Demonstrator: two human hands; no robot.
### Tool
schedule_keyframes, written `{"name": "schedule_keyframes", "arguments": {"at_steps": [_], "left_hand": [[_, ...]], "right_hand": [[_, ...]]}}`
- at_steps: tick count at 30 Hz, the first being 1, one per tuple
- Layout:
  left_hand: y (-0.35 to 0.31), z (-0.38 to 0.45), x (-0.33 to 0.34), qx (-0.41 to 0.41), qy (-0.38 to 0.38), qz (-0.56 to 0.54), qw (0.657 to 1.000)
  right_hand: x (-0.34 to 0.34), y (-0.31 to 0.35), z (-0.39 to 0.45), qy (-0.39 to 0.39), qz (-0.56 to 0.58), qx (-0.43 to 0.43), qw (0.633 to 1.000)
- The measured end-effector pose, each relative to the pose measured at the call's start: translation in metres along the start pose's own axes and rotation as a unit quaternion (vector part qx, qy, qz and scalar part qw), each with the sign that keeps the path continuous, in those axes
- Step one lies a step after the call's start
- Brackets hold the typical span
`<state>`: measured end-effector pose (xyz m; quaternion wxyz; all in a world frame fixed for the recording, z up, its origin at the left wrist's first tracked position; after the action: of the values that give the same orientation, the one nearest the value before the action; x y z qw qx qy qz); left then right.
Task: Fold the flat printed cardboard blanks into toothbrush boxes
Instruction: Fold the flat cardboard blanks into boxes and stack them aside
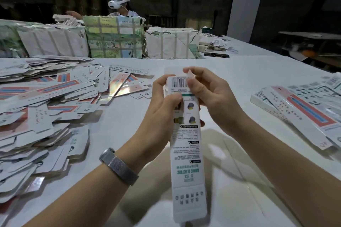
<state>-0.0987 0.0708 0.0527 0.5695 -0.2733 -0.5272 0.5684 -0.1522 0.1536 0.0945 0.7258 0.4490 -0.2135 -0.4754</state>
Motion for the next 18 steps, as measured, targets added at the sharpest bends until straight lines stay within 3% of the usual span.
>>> {"name": "schedule_keyframes", "arguments": {"at_steps": [18], "left_hand": [[0.005,-0.005,0.006,-0.025,0.034,0.002,0.999]], "right_hand": [[-0.007,0.0,-0.001,-0.028,0.14,0.024,0.989]]}}
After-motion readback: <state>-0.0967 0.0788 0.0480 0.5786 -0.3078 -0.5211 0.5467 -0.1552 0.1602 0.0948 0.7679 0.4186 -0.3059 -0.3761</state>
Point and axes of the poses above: each hand's wrist, its own z-axis towards the middle knuckle, its own x-axis out of the palm, y = z × x, the point moved 10 cm from there along z, towards the middle knuckle, and after that the axes turned 9 degrees about -y, right-handed, at the moved point
